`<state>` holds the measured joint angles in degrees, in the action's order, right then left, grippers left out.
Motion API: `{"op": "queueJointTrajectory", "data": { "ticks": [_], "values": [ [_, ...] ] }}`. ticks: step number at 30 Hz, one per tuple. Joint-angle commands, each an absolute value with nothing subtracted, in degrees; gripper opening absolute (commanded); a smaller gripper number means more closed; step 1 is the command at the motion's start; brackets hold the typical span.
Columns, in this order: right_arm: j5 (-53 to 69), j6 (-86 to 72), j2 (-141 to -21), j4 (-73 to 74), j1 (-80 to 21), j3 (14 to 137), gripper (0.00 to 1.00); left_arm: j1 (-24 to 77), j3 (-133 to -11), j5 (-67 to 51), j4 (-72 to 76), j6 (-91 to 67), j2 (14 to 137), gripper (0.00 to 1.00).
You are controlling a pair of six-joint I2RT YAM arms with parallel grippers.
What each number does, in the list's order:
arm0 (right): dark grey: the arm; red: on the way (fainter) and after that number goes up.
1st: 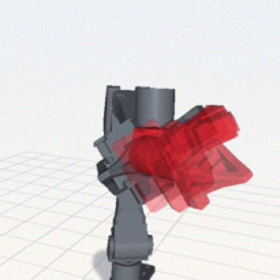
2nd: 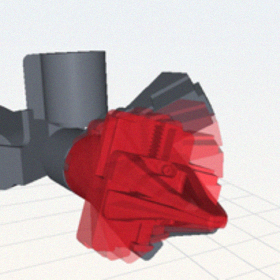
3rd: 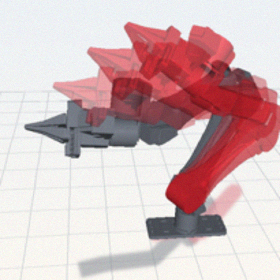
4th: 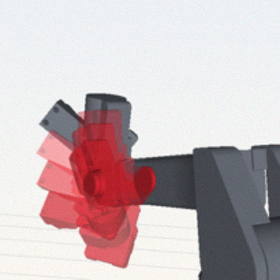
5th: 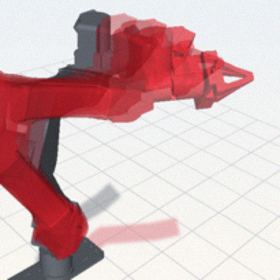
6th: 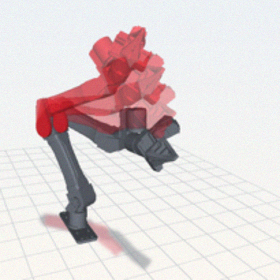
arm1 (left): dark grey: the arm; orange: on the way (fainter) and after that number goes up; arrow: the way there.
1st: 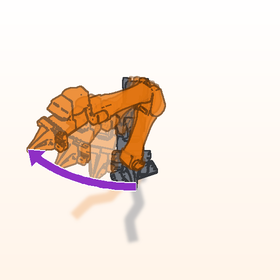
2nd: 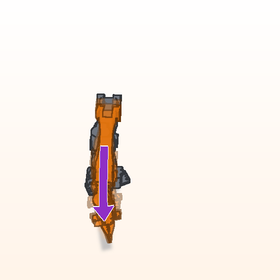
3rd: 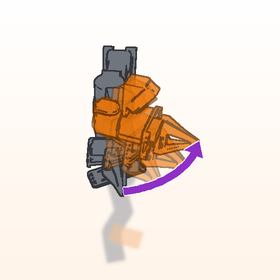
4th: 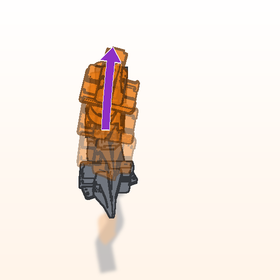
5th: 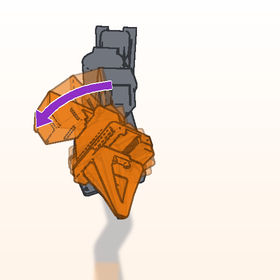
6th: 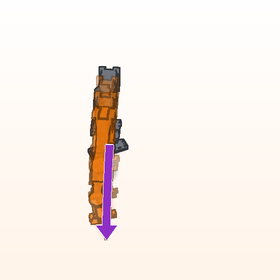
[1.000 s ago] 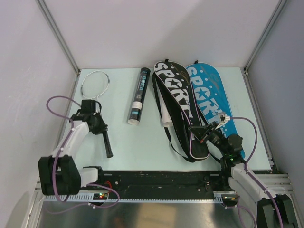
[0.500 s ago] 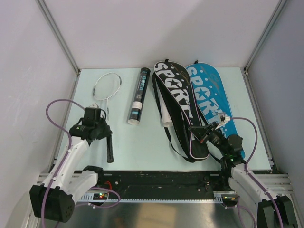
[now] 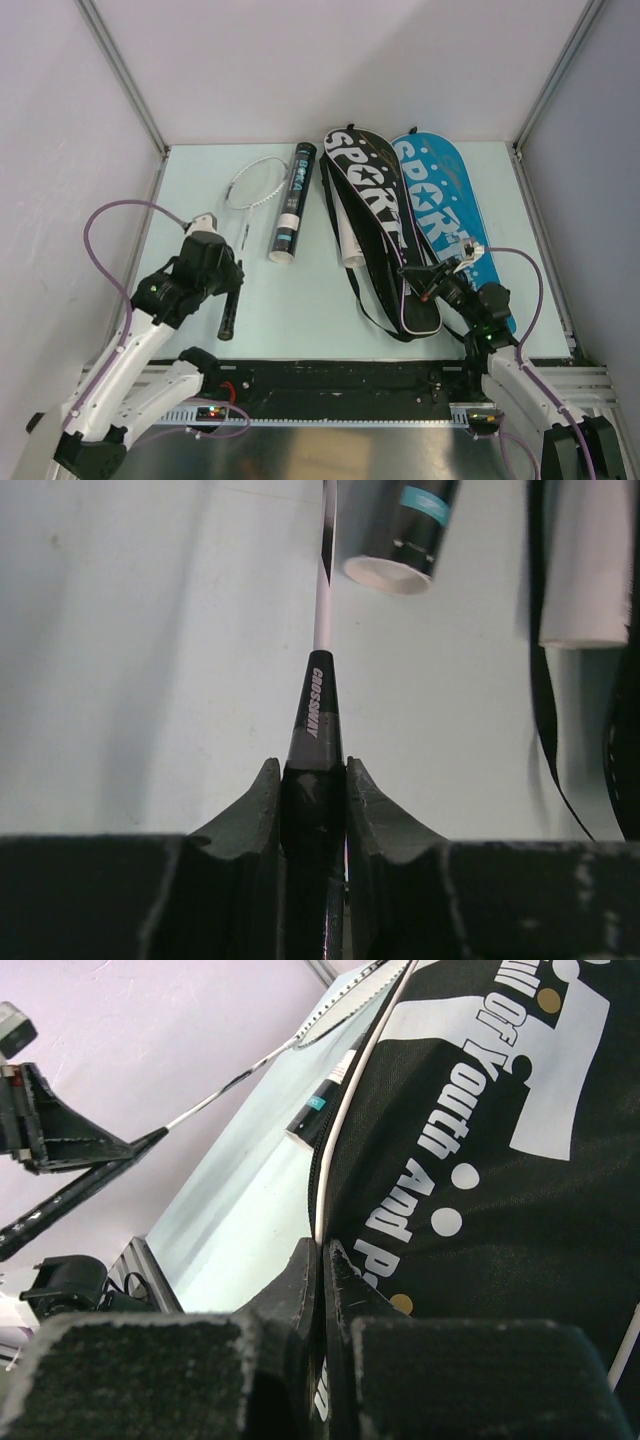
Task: Pack up the badminton gear
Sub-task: Pick up the racket from the center of the board, then place the racket in the racket bag.
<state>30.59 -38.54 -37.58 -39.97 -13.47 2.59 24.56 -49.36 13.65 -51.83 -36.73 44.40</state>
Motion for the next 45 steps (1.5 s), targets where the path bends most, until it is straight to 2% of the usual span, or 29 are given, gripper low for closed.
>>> {"op": "queueJointTrajectory", "data": {
  "ticks": [1,5,9,31,45],
  "values": [
    [26.8,-37.2,-35.5,-38.8,-13.8,5.3,0.0,32.9,-53.2,20.0,-52.9,-41.3,42.9,0.0],
    [26.4,-37.2,-36.5,-37.3,-13.8,6.7,0.0,43.3,-53.4,24.9,-54.6,-46.2,42.5,0.0],
    [26.1,-37.8,-37.6,-37.4,-14.4,6.8,0.0,49.2,-53.8,29.8,-56.2,-49.3,43.4,0.0],
    [23.0,-36.0,-35.5,-33.1,-17.2,8.2,0.0,60.4,-57.5,40.7,-57.8,-49.0,42.1,0.0],
    [22.2,-36.1,-37.0,-33.4,-17.5,9.5,0.0,75.0,-60.8,44.9,-59.4,-51.9,46.2,0.0]
  ]
}}
